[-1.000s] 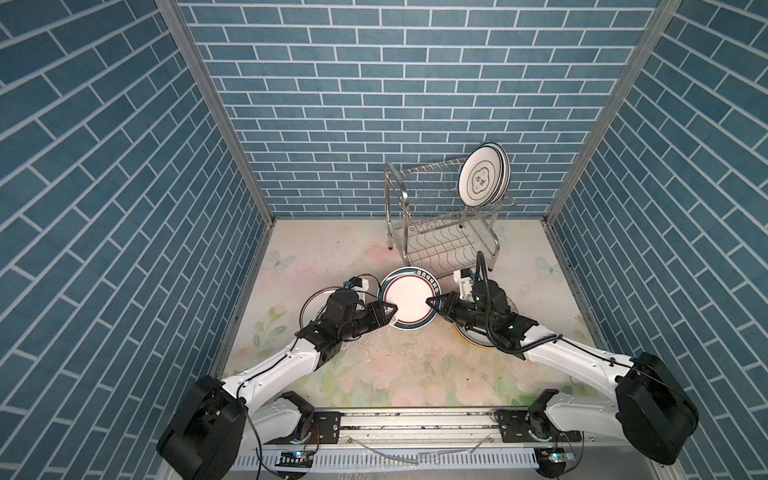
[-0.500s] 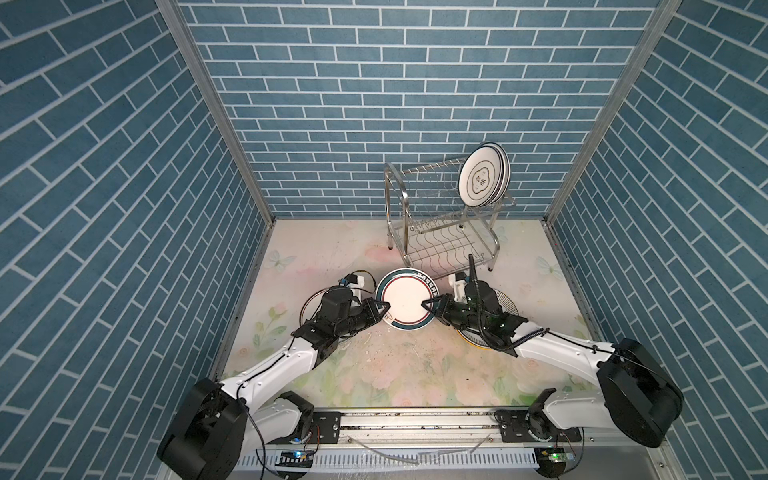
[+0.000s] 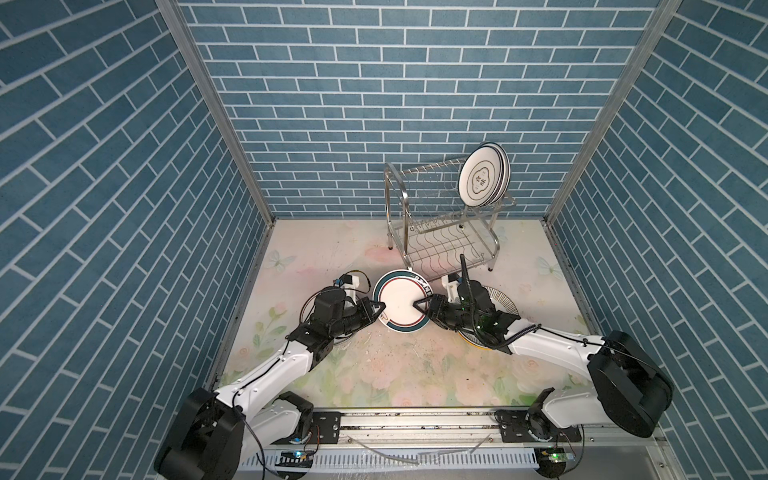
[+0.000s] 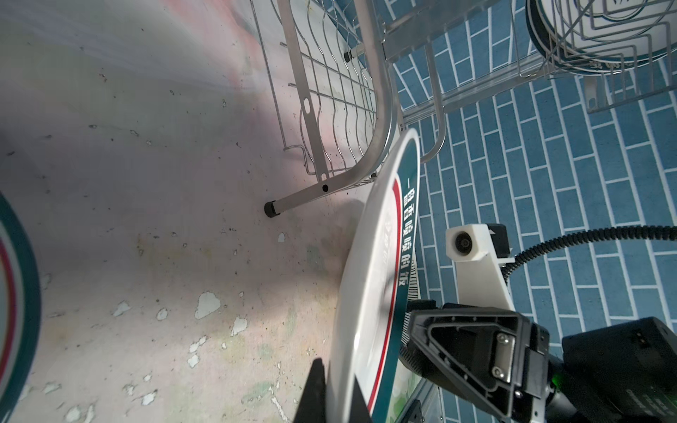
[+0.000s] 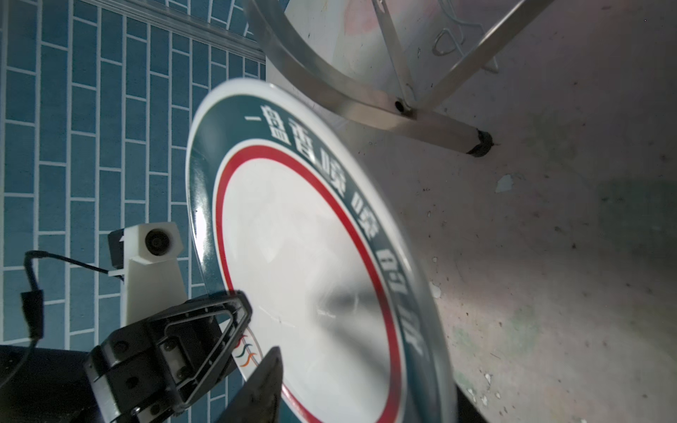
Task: Unload the plates from the dish rack
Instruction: Place the plate among the plates.
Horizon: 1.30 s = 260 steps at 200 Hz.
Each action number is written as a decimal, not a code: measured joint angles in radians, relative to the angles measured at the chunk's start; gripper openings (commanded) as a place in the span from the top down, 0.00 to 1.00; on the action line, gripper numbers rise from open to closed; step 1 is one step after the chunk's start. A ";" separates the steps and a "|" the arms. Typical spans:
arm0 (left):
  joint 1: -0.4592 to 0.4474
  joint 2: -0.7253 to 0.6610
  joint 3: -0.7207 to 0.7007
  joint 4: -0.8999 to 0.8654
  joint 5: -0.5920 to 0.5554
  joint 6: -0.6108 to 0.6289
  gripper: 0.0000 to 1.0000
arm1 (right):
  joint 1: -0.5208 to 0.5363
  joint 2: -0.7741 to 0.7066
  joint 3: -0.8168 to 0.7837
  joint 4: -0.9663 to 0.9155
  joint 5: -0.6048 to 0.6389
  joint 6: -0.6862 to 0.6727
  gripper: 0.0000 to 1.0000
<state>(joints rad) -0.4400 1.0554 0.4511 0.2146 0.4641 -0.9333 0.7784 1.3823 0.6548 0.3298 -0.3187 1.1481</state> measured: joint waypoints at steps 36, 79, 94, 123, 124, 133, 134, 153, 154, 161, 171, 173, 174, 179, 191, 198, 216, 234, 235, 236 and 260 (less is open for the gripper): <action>0.092 -0.106 -0.009 -0.146 0.008 0.034 1.00 | 0.000 -0.075 0.048 -0.121 0.053 -0.052 0.33; 0.261 -0.217 -0.012 -0.312 0.032 0.078 1.00 | -0.006 -0.182 0.083 -0.294 0.150 -0.130 0.33; 0.324 -0.236 -0.016 -0.344 0.048 0.090 1.00 | -0.011 -0.215 0.084 -0.352 0.181 -0.156 0.32; 0.441 -0.244 -0.037 -0.382 0.083 0.104 1.00 | -0.029 -0.278 0.084 -0.446 0.222 -0.191 0.32; 0.447 -0.244 -0.039 -0.383 0.084 0.105 1.00 | -0.030 -0.280 0.084 -0.448 0.223 -0.192 0.32; 0.480 -0.243 -0.050 -0.387 0.092 0.109 1.00 | -0.040 -0.299 0.084 -0.472 0.230 -0.205 0.32; 0.485 -0.243 -0.052 -0.387 0.094 0.109 1.00 | -0.040 -0.300 0.084 -0.475 0.230 -0.206 0.32; 0.554 -0.238 -0.072 -0.400 0.109 0.119 1.00 | -0.061 -0.340 0.084 -0.519 0.240 -0.219 0.31; 0.558 -0.237 -0.073 -0.401 0.111 0.119 1.00 | -0.061 -0.341 0.084 -0.520 0.240 -0.220 0.31; 0.583 -0.235 -0.076 -0.409 0.114 0.123 1.00 | -0.069 -0.354 0.084 -0.538 0.242 -0.228 0.30; 0.618 -0.234 -0.080 -0.418 0.119 0.132 1.00 | -0.082 -0.375 0.084 -0.562 0.246 -0.238 0.30; 0.623 -0.234 -0.080 -0.420 0.120 0.133 1.00 | -0.084 -0.379 0.084 -0.565 0.247 -0.239 0.30; 0.627 -0.234 -0.081 -0.421 0.121 0.134 1.00 | -0.085 -0.380 0.084 -0.567 0.247 -0.240 0.30; 0.643 -0.234 -0.082 -0.425 0.123 0.139 1.00 | -0.093 -0.391 0.084 -0.578 0.248 -0.241 0.30; 0.676 -0.234 -0.082 -0.434 0.127 0.148 1.00 | -0.111 -0.411 0.084 -0.600 0.248 -0.248 0.30; 0.693 -0.233 -0.082 -0.436 0.129 0.154 1.00 | -0.124 -0.422 0.083 -0.608 0.248 -0.250 0.30; 0.724 -0.228 -0.087 -0.438 0.130 0.164 1.00 | -0.152 -0.446 0.080 -0.622 0.244 -0.257 0.30; 0.734 -0.212 -0.095 -0.436 0.130 0.170 1.00 | -0.176 -0.463 0.075 -0.634 0.243 -0.259 0.30; 0.735 -0.212 -0.095 -0.436 0.130 0.170 1.00 | -0.177 -0.463 0.075 -0.634 0.243 -0.259 0.30; 0.735 -0.211 -0.096 -0.436 0.130 0.171 1.00 | -0.178 -0.464 0.074 -0.636 0.243 -0.260 0.30; 0.735 -0.189 -0.110 -0.433 0.132 0.175 1.00 | -0.195 -0.468 0.073 -0.654 0.241 -0.267 0.30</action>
<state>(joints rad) 0.2955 0.8665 0.3408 -0.2184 0.5964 -0.7578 0.5838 0.9138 0.7277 -0.3244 -0.0772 0.8810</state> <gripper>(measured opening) 0.085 0.699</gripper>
